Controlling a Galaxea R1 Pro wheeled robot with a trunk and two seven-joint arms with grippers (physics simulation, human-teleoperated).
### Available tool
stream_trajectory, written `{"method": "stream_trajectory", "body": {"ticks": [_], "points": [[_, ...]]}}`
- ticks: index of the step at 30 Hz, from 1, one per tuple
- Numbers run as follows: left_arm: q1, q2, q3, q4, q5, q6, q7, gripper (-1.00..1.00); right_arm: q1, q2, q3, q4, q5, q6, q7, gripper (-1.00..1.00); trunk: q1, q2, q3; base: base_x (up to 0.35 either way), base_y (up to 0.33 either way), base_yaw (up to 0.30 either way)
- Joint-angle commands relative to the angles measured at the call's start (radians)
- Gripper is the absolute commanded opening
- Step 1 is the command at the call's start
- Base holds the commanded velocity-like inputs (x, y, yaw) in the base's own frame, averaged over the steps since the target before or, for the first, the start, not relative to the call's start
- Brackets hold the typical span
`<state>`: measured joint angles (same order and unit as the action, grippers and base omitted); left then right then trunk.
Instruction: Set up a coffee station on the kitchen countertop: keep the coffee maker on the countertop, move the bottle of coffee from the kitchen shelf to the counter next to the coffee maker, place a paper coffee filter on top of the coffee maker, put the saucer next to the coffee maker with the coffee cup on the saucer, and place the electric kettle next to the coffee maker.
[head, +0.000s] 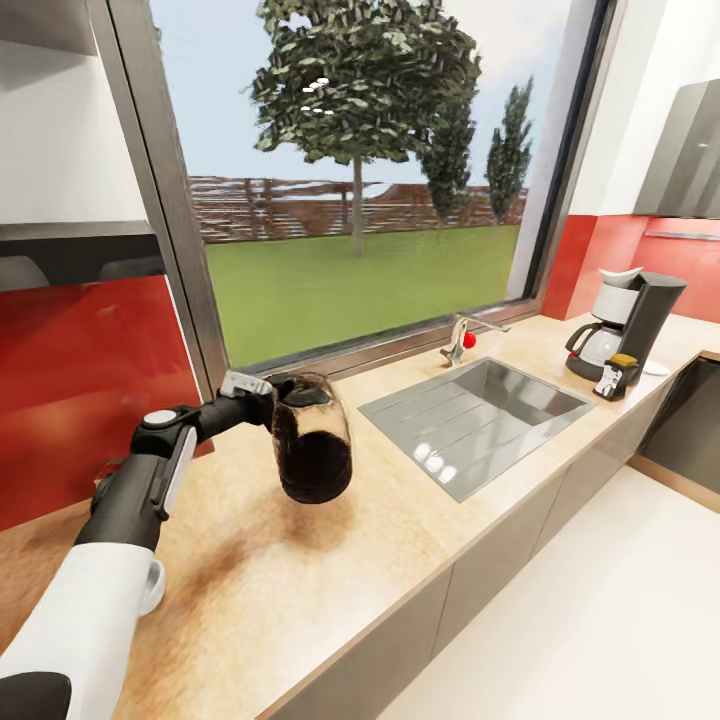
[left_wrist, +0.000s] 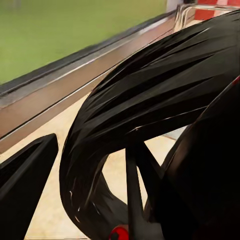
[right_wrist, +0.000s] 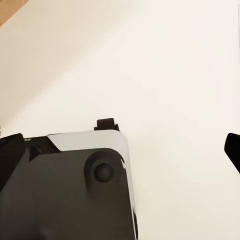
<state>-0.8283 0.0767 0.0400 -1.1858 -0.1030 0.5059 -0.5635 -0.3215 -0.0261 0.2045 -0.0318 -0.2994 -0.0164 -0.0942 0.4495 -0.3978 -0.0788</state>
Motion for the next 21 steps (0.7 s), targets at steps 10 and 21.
{"method": "stream_trajectory", "body": {"ticks": [10, 21], "points": [[0.006, -0.001, 0.016, -0.059, -0.006, 0.007, -0.009, -1.00, -0.001, -0.003, 0.002, 0.003, -0.014, -0.071, -0.006, 1.00, 0.001, -0.002, -0.002, 0.000, 0.000, 0.000], [0.007, -0.005, 0.011, -0.061, -0.007, 0.002, -0.007, -1.00, -0.001, -0.011, 0.001, 0.004, -0.015, -0.071, -0.007, 1.00, 0.001, -0.002, 0.004, 0.000, -0.210, -0.177]]}}
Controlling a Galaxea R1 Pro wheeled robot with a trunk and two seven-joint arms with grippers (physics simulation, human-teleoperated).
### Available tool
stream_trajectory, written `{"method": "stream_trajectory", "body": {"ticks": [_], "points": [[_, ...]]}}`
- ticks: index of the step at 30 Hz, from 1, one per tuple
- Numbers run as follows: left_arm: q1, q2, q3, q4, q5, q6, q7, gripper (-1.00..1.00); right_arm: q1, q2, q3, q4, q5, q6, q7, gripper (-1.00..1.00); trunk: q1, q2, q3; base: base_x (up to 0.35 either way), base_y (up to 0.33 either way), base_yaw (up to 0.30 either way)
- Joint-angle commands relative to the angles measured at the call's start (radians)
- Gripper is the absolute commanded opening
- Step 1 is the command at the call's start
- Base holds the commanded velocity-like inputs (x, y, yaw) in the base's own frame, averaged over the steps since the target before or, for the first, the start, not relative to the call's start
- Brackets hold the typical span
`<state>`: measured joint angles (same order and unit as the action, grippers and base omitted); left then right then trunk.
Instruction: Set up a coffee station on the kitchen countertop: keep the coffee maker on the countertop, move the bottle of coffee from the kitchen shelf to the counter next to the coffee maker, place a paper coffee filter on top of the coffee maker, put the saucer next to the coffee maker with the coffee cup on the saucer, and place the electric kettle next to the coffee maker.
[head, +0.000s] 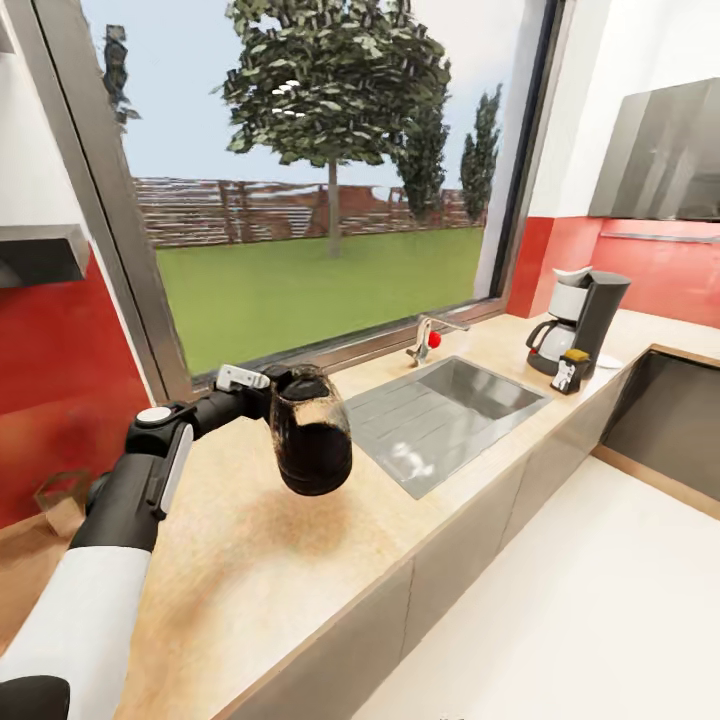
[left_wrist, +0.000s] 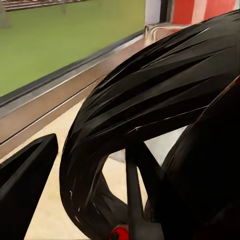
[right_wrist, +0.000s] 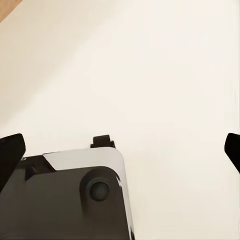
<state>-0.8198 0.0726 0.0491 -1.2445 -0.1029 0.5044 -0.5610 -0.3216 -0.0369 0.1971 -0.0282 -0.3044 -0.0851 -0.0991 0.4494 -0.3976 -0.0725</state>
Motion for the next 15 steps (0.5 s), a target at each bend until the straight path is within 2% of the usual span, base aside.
{"method": "stream_trajectory", "body": {"ticks": [1, 15], "points": [[-0.001, 0.000, 0.002, -0.002, -0.008, 0.003, -0.010, -1.00, -0.001, 0.000, 0.009, 0.000, -0.009, -0.002, -0.002, 1.00, 0.001, -0.002, -0.002, 0.000, -0.270, -0.228], [0.009, 0.000, 0.005, -0.004, -0.007, 0.003, -0.005, -1.00, -0.001, 0.003, 0.010, 0.001, -0.009, -0.003, -0.002, 1.00, 0.001, -0.002, 0.009, -0.023, -0.272, -0.230]]}}
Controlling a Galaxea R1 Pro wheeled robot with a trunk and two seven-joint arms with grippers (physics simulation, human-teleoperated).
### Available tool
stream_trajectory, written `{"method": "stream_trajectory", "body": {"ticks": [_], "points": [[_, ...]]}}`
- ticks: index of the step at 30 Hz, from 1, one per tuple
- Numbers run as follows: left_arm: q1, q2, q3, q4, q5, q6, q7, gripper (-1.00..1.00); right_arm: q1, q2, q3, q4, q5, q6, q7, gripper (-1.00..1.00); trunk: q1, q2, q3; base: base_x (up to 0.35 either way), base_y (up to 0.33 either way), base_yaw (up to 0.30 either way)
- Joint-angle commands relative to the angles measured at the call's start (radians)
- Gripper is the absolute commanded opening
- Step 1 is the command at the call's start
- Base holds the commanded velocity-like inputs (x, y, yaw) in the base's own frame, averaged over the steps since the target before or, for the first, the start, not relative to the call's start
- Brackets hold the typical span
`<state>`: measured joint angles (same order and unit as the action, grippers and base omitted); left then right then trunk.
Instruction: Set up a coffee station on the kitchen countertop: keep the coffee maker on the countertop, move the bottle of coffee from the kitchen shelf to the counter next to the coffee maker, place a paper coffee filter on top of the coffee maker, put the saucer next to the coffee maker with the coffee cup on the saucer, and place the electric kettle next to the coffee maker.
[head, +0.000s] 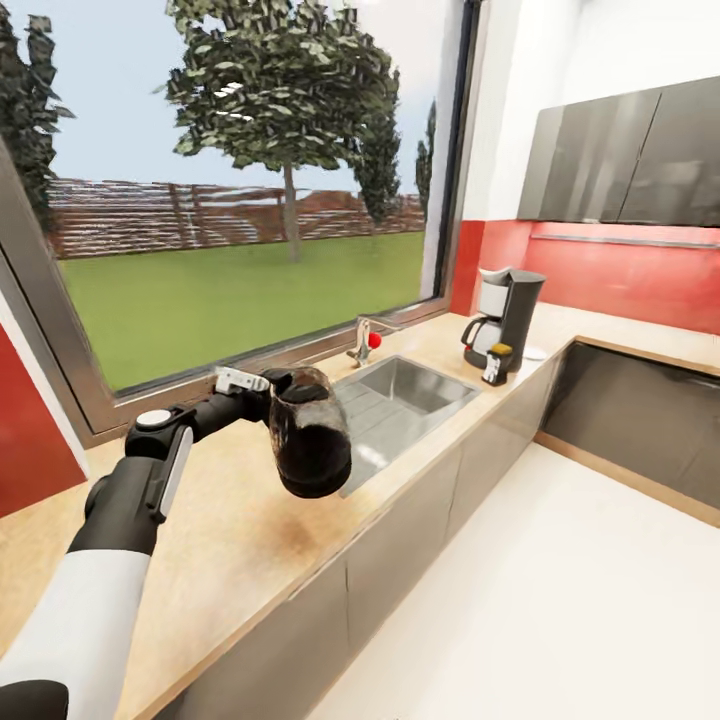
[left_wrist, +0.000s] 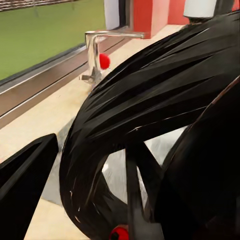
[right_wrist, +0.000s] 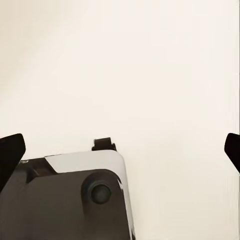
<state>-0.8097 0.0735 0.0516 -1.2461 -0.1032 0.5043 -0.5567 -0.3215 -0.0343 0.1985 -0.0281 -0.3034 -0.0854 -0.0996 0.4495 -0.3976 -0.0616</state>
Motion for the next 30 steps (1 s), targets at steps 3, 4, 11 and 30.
{"method": "stream_trajectory", "body": {"ticks": [3, 4, 11, 30], "points": [[0.023, 0.000, 0.003, -0.010, -0.006, -0.001, -0.010, -1.00, -0.001, 0.000, 0.009, 0.000, -0.010, -0.003, -0.002, 1.00, 0.001, -0.002, 0.000, -0.092, -0.272, -0.231], [0.033, -0.001, 0.001, -0.017, -0.006, -0.002, -0.011, -1.00, -0.001, 0.000, 0.009, 0.000, -0.010, -0.003, -0.003, 1.00, 0.001, -0.002, 0.001, -0.097, -0.272, -0.230], [0.166, -0.023, 0.007, -0.056, -0.004, -0.115, -0.009, -1.00, -0.001, 0.003, 0.009, 0.000, -0.010, -0.003, -0.005, 1.00, 0.001, -0.002, 0.006, -0.099, -0.272, -0.230], [0.179, -0.067, 0.004, -0.058, -0.004, -0.125, -0.009, -1.00, -0.001, 0.004, 0.009, -0.001, -0.009, -0.004, -0.005, 1.00, 0.001, -0.002, 0.008, 0.016, -0.259, -0.026]]}}
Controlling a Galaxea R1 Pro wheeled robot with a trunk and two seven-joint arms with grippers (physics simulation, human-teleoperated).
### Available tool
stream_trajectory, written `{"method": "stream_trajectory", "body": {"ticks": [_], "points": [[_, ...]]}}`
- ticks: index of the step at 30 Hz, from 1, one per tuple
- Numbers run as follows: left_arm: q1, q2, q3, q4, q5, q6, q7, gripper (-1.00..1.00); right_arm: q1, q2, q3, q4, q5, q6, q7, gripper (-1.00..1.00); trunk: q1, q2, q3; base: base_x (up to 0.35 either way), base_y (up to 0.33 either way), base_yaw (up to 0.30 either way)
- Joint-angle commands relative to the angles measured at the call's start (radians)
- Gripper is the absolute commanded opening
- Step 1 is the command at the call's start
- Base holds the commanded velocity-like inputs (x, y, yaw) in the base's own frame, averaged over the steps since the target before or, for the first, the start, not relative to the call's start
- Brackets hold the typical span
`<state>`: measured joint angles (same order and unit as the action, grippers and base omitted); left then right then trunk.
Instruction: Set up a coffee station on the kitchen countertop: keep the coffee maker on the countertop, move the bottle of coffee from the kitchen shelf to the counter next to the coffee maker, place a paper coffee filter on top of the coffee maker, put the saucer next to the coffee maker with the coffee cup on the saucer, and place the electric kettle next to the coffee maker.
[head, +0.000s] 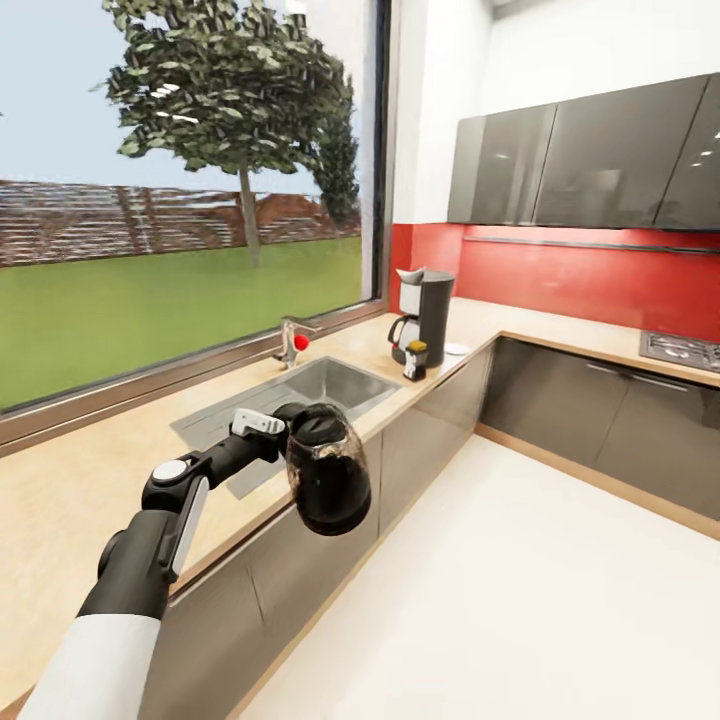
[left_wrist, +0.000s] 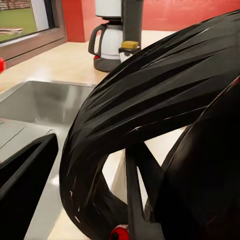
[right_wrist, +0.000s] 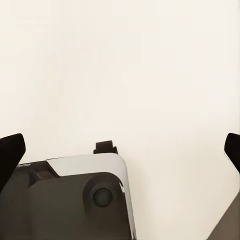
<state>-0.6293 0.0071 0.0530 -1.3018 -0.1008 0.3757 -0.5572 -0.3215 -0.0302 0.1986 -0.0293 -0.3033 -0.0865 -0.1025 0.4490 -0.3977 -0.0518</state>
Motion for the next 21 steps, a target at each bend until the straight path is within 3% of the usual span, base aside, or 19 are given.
{"method": "stream_trajectory", "body": {"ticks": [1, 7, 21], "points": [[-0.001, -0.001, 0.002, -0.002, -0.007, 0.003, -0.009, -1.00, -0.001, 0.000, 0.009, 0.000, -0.010, -0.002, -0.002, 1.00, 0.001, -0.002, -0.002, 0.273, -0.156, 0.000], [-0.001, -0.001, 0.002, -0.002, -0.005, 0.003, -0.009, -1.00, -0.001, -0.003, 0.008, 0.000, -0.010, -0.002, -0.002, 1.00, 0.001, -0.002, -0.001, 0.283, -0.144, -0.062], [-0.001, -0.002, 0.002, -0.002, -0.005, 0.003, -0.009, -1.00, -0.001, -0.002, 0.009, 0.002, -0.010, -0.002, -0.002, 1.00, 0.001, -0.002, 0.010, 0.292, -0.131, -0.218]]}}
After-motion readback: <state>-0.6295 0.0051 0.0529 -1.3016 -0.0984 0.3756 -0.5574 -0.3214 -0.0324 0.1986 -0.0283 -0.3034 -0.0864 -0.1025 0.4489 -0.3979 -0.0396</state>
